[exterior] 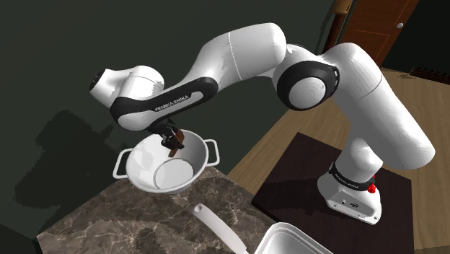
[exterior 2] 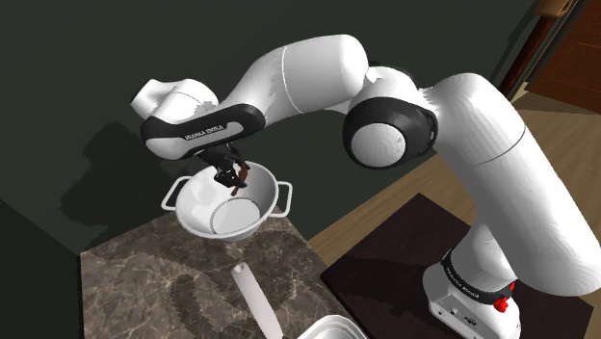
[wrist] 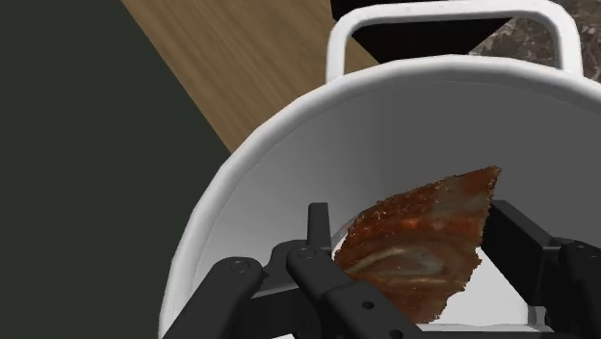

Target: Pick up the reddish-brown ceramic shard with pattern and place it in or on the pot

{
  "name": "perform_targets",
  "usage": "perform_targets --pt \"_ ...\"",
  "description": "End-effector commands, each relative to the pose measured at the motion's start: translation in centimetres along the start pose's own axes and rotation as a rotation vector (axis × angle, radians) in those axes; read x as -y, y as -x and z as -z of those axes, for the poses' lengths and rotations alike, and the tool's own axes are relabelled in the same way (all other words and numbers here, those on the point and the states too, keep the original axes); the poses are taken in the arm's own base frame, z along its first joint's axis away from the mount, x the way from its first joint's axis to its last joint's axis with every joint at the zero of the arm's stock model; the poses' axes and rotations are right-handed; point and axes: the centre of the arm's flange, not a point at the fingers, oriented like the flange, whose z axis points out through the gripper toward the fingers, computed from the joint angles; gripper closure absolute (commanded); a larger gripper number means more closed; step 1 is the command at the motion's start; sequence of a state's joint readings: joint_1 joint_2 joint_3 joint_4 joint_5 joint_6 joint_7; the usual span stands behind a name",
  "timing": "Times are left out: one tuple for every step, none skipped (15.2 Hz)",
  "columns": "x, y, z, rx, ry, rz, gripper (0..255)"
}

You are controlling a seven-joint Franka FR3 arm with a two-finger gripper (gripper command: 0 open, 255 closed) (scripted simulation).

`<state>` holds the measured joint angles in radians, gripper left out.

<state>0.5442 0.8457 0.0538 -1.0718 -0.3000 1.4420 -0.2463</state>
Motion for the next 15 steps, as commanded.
perform_targets --pt "-0.2 0.6 0.9 0.0 0.0 0.0 255" --pt "-0.2 0.8 1.3 0.0 0.0 0.0 255" --pt "-0.3 1.1 1.8 0.0 0.0 0.0 255" --pt "-0.4 1.4 2.2 0.0 0.0 0.0 255" --pt "-0.4 1.6 2.7 0.0 0.0 0.0 255" --pt "-0.5 1.9 3.1 0.0 0.0 0.0 255" --pt "-0.5 2.2 3.6 0.0 0.0 0.0 255" --pt "-0.6 2.4 4.1 0.0 0.0 0.0 255" --pt "-0.7 2.7 4.5 0.0 0.0 0.0 255" --pt "-0.7 2.7 4.6 0.0 0.0 0.0 255" --pt "0.1 2.2 5.5 0.0 0.0 0.0 255" --pt "1.0 1.7 6.4 0.0 0.0 0.0 255" --pt "1.8 1.1 7.3 0.0 0.0 0.0 255" --pt "1.9 0.9 6.9 0.0 0.0 0.0 255" --pt "2.0 0.6 6.4 0.0 0.0 0.0 255"
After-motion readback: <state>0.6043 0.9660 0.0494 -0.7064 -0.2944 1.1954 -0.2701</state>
